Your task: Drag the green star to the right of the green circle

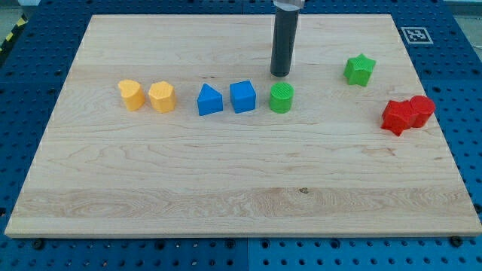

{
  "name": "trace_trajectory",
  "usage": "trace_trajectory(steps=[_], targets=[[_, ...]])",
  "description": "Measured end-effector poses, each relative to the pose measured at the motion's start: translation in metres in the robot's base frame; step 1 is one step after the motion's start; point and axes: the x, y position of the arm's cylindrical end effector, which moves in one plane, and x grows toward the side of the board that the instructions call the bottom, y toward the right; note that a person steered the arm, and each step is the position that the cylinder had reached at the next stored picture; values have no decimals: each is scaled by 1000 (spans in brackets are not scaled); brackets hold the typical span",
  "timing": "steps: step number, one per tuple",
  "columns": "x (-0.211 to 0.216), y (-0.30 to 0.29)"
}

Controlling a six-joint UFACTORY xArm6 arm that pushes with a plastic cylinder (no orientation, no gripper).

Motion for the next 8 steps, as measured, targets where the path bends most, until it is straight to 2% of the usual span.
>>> trace_trajectory(steps=[1, 2, 5, 6, 7, 8], targets=[[-41, 3], [-73, 43], [-40, 252], [-11, 264], [1, 212], [36, 145]])
